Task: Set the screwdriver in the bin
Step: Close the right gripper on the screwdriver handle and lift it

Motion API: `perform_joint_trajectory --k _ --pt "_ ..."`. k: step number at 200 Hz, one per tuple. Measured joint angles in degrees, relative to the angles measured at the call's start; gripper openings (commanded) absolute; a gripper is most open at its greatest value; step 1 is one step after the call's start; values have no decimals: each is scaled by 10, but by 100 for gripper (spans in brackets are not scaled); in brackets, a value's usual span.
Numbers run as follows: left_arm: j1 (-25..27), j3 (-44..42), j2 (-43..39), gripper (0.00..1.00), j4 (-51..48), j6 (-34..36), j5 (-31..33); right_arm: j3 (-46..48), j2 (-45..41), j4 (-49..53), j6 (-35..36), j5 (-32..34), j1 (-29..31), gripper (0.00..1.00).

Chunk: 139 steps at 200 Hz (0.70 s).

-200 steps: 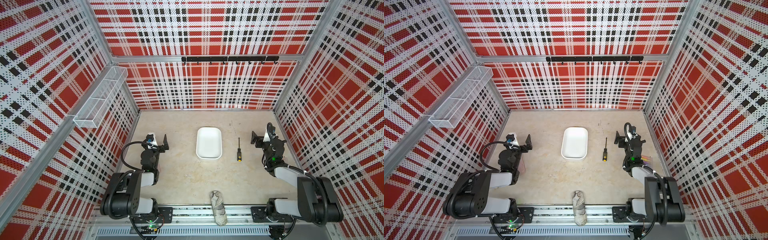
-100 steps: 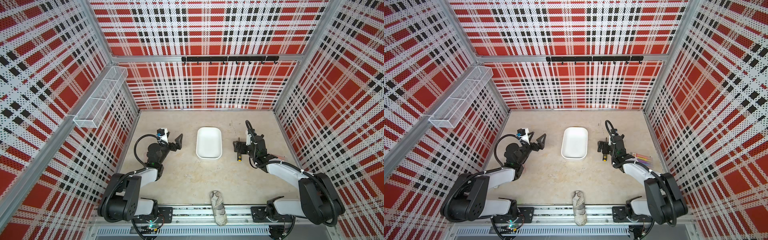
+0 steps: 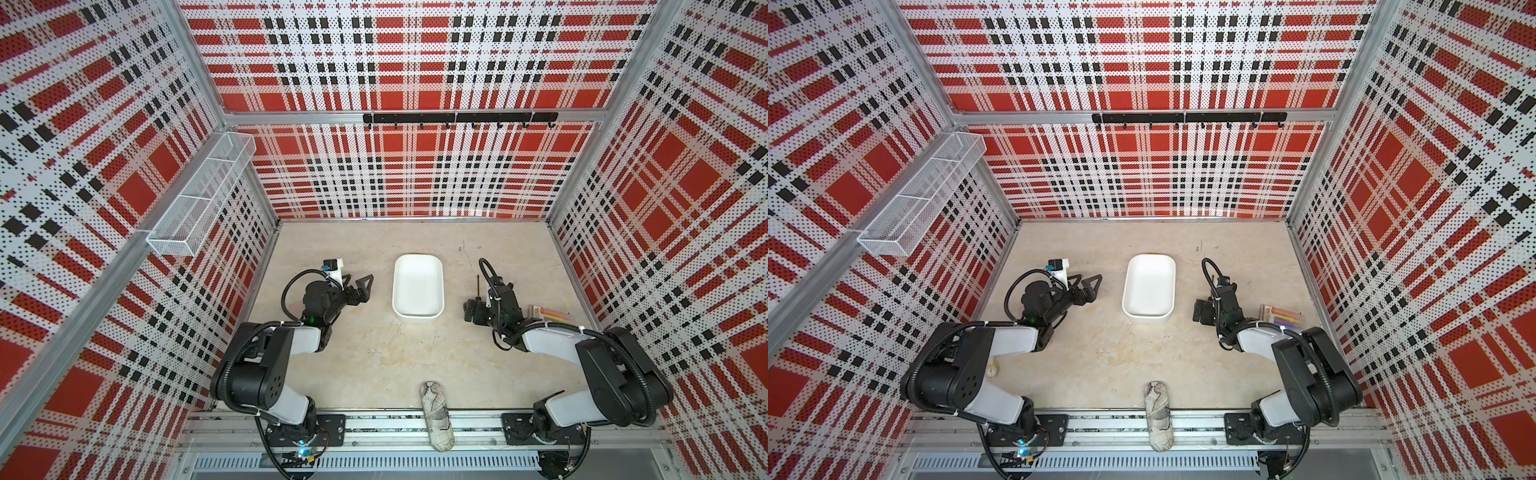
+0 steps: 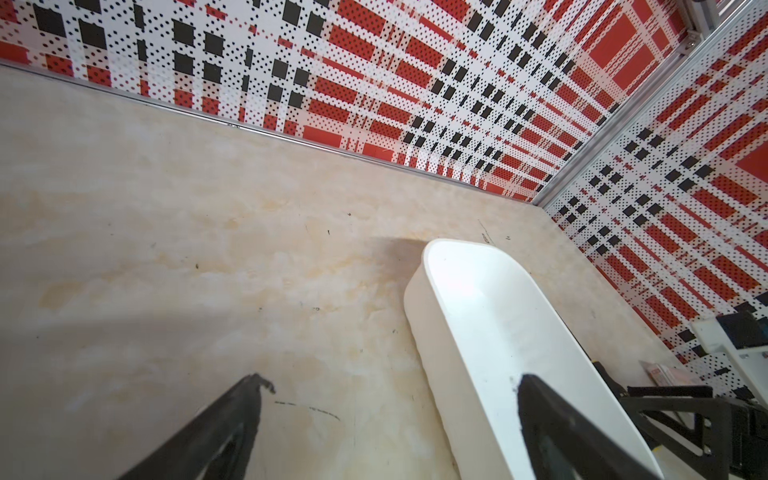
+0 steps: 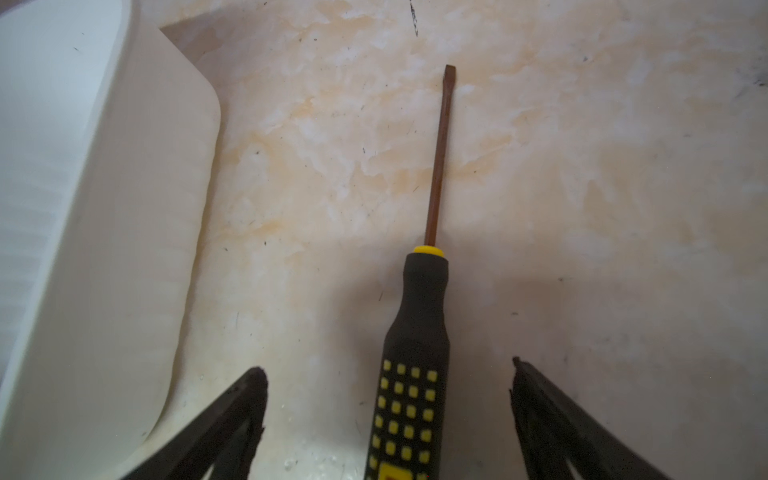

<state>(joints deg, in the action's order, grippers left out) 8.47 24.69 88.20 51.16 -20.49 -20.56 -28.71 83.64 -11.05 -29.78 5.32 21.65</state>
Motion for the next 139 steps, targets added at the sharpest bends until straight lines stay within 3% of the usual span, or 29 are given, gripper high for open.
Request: perform_joint_trajectory --k 33,80,122,139 --pt "0 0 0 98 -1 -22 1 -12 14 6 -19 32 13 86" --pt "-1 0 1 98 -3 -33 -2 -29 37 10 -30 60 16 67" --pt "-1 0 9 98 -4 -38 -7 -38 55 14 -34 66 16 60" --pt "-1 0 12 98 -4 -38 -7 -42 61 16 -32 68 16 48"
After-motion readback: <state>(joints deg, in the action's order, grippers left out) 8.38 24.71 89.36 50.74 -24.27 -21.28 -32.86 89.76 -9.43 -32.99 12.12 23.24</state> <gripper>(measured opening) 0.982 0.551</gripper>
